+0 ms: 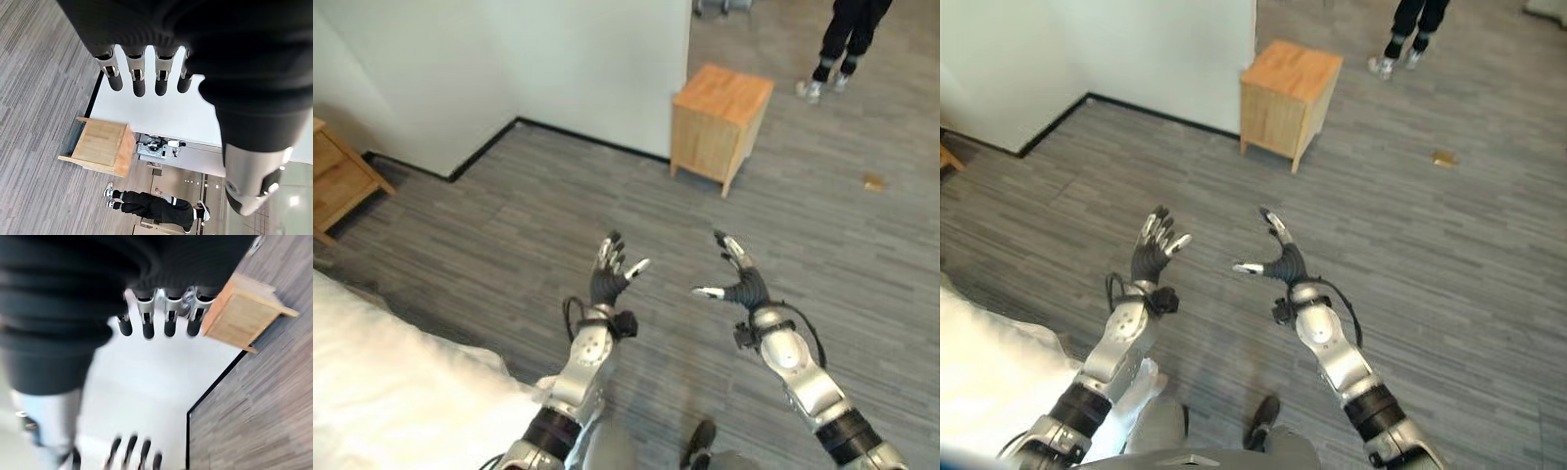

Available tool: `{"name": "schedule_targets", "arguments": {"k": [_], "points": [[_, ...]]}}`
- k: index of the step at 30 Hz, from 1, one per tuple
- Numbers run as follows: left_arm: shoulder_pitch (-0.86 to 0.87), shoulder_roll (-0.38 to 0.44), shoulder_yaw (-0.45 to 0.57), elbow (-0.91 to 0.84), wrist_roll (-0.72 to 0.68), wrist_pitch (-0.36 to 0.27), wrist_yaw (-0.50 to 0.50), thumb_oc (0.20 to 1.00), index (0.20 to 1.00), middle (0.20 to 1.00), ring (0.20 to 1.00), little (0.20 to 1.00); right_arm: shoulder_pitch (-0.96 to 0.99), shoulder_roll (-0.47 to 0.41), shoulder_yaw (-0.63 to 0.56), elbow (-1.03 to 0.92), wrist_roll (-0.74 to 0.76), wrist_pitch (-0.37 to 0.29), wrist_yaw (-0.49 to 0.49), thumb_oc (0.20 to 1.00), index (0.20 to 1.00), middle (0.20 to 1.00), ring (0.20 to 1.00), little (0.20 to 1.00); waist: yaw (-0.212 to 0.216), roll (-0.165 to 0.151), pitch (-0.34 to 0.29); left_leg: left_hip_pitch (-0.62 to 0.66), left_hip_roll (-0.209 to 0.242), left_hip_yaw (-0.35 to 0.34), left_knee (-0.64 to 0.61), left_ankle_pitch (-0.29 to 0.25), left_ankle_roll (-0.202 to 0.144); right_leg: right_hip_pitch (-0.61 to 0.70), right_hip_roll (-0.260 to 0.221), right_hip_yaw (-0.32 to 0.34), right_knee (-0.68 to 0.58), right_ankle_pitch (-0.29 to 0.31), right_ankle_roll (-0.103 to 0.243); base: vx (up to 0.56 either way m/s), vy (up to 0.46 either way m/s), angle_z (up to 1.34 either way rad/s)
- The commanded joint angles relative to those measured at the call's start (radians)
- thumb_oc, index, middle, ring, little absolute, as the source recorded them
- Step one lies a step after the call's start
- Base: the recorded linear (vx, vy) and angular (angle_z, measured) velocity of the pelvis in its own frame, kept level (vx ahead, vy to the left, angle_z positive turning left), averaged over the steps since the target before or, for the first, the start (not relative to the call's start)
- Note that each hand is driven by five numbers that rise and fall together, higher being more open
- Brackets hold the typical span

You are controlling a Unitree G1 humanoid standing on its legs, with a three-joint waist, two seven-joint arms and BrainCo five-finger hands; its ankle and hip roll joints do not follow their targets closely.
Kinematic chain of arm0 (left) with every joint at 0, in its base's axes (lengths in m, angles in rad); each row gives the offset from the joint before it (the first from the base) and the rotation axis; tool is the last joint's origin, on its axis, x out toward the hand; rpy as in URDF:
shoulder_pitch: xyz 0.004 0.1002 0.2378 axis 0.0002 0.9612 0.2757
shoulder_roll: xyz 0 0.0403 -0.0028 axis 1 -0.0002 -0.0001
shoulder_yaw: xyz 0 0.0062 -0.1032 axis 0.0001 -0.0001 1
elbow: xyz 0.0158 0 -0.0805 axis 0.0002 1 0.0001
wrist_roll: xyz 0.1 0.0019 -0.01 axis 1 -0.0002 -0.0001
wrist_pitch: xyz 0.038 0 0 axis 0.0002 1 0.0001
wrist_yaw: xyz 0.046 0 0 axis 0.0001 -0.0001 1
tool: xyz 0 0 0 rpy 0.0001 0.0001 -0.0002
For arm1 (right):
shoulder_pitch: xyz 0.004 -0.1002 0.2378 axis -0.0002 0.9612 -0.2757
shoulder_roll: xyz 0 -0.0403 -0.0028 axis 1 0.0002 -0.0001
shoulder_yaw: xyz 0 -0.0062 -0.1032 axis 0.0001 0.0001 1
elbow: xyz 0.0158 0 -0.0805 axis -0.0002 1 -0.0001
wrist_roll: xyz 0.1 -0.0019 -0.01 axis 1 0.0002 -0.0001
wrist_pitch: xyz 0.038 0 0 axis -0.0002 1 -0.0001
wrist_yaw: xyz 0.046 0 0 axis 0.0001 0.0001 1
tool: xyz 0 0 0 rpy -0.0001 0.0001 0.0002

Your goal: Making the bed.

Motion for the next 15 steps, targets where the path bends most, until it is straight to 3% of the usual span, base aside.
{"name": "schedule_targets", "arguments": {"k": [1, 3, 4, 5, 6, 7, 9, 11, 12, 13, 14, 15], "points": [[-0.085, 0.007, -0.027, -0.064, -0.026, -0.050, 0.021, 1.000, 1.000, 1.000, 1.000, 1.000, -0.062, 0.003, 0.003, -0.051, -0.049, -0.050, -0.009, 1.000, 1.000, 1.000, 1.000, 1.000, 0.089, -0.003, 0.021, 0.092, -0.023, 0.029, -0.393, 0.073, 0.042, 0.050, -0.094, -0.056, -0.089, -0.021, 0.170, 0.41, 0.418, -0.05], [-0.081, -0.007, -0.031, -0.060, -0.023, -0.049, 0.028, 1.000, 1.000, 1.000, 1.000, 1.000, -0.088, 0.017, 0.012, -0.021, -0.057, -0.049, -0.020, 1.000, 1.000, 1.000, 1.000, 1.000, 0.110, 0.012, 0.008, 0.040, 0.021, 0.122, -0.553, 0.155, 0.036, 0.107, -0.090, -0.083, -0.089, -0.084, 0.178, 0.29, 0.279, 0.09], [-0.081, -0.007, -0.031, -0.060, -0.023, -0.049, 0.028, 1.000, 1.000, 1.000, 1.000, 1.000, -0.088, 0.018, 0.012, -0.021, -0.058, -0.049, -0.020, 1.000, 1.000, 1.000, 1.000, 1.000, 0.111, 0.012, 0.009, 0.044, 0.020, 0.124, -0.559, 0.159, 0.036, 0.107, -0.090, -0.082, -0.089, -0.085, 0.178, 0.38, 0.388, 0.31], [-0.098, -0.011, -0.036, -0.052, -0.016, -0.041, 0.026, 1.000, 1.000, 1.000, 1.000, 1.000, -0.104, 0.028, 0.009, -0.012, -0.055, -0.051, -0.030, 1.000, 1.000, 1.000, 1.000, 1.000, 0.117, 0.022, 0.003, -0.002, 0.083, 0.266, -0.601, 0.186, 0.042, 0.159, -0.088, -0.125, -0.089, -0.109, 0.180, 0.43, 0.396, 0.37], [-0.109, -0.011, -0.042, -0.044, -0.021, -0.039, 0.027, 1.000, 1.000, 1.000, 1.000, 1.000, -0.119, 0.036, 0.014, 0.000, -0.054, -0.047, -0.033, 1.000, 1.000, 1.000, 1.000, 1.000, 0.124, 0.023, -0.006, -0.008, 0.115, 0.315, -0.602, 0.200, 0.036, 0.196, -0.088, -0.150, -0.089, -0.122, 0.190, 0.66, 0.677, 0.48], [-0.123, -0.011, -0.048, -0.038, -0.031, -0.029, 0.025, 1.000, 1.000, 1.000, 1.000, 1.000, -0.112, 0.054, 0.010, 0.012, -0.046, -0.044, -0.042, 1.000, 1.000, 1.000, 1.000, 1.000, 0.115, 0.023, -0.040, 0.039, 0.131, 0.378, -0.612, 0.221, 0.051, 0.223, -0.081, -0.179, -0.089, -0.097, 0.215, 0.42, 0.413, 0.38], [-0.123, -0.006, -0.050, -0.038, -0.031, -0.029, 0.036, 1.000, 1.000, 1.000, 1.000, 1.000, -0.108, 0.058, 0.011, 0.013, -0.055, -0.042, -0.045, 1.000, 1.000, 1.000, 1.000, 1.000, 0.120, 0.015, -0.048, 0.051, 0.118, 0.369, -0.610, 0.257, 0.054, 0.244, -0.079, -0.171, -0.088, -0.087, 0.220, 0.33, 0.344, 0.16], [-0.127, -0.001, -0.055, -0.032, -0.025, -0.032, 0.045, 1.000, 1.000, 1.000, 1.000, 1.000, -0.112, 0.069, 0.013, 0.029, -0.056, -0.045, -0.054, 1.000, 1.000, 1.000, 1.000, 1.000, 0.137, -0.002, -0.053, 0.060, 0.095, 0.352, -0.609, 0.257, 0.065, 0.264, -0.094, -0.159, -0.053, -0.080, 0.227, 0.36, 0.355, 0.15], [-0.134, 0.019, -0.072, -0.039, -0.032, -0.032, 0.050, 1.000, 1.000, 1.000, 1.000, 1.000, -0.101, 0.075, 0.014, 0.033, -0.052, -0.046, -0.057, 1.000, 1.000, 1.000, 1.000, 1.000, 0.137, -0.001, -0.049, 0.111, 0.064, 0.329, -0.609, 0.239, 0.097, 0.240, -0.156, -0.151, 0.150, -0.037, 0.245, 0.28, 0.282, -0.08], [-0.134, 0.021, -0.073, -0.040, -0.032, -0.031, 0.051, 1.000, 1.000, 1.000, 1.000, 1.000, -0.101, 0.076, 0.014, 0.032, -0.052, -0.046, -0.057, 1.000, 1.000, 1.000, 1.000, 1.000, 0.137, -0.006, -0.044, 0.115, 0.055, 0.331, -0.609, 0.234, 0.102, 0.237, -0.170, -0.149, 0.168, -0.045, 0.251, 0.46, 0.457, -0.07], [-0.140, 0.031, -0.078, -0.045, -0.025, -0.026, 0.056, 1.000, 1.000, 1.000, 1.000, 1.000, -0.105, 0.070, 0.017, 0.021, -0.066, -0.041, -0.058, 1.000, 1.000, 1.000, 1.000, 1.000, 0.124, -0.002, -0.037, 0.149, 0.038, 0.313, -0.613, 0.213, 0.121, 0.200, -0.208, -0.133, 0.313, -0.003, 0.270, 0.37, 0.403, 0.22], [-0.138, 0.052, -0.079, -0.052, -0.005, -0.027, 0.052, 1.000, 1.000, 1.000, 1.000, 1.000, -0.110, 0.047, 0.005, 0.007, -0.102, -0.042, -0.063, 1.000, 1.000, 1.000, 1.000, 1.000, 0.104, 0.010, -0.030, 0.184, 0.021, 0.276, -0.617, 0.196, 0.143, 0.113, -0.219, -0.069, 0.450, 0.073, 0.263, 0.47, 0.456, 0.58]]}}
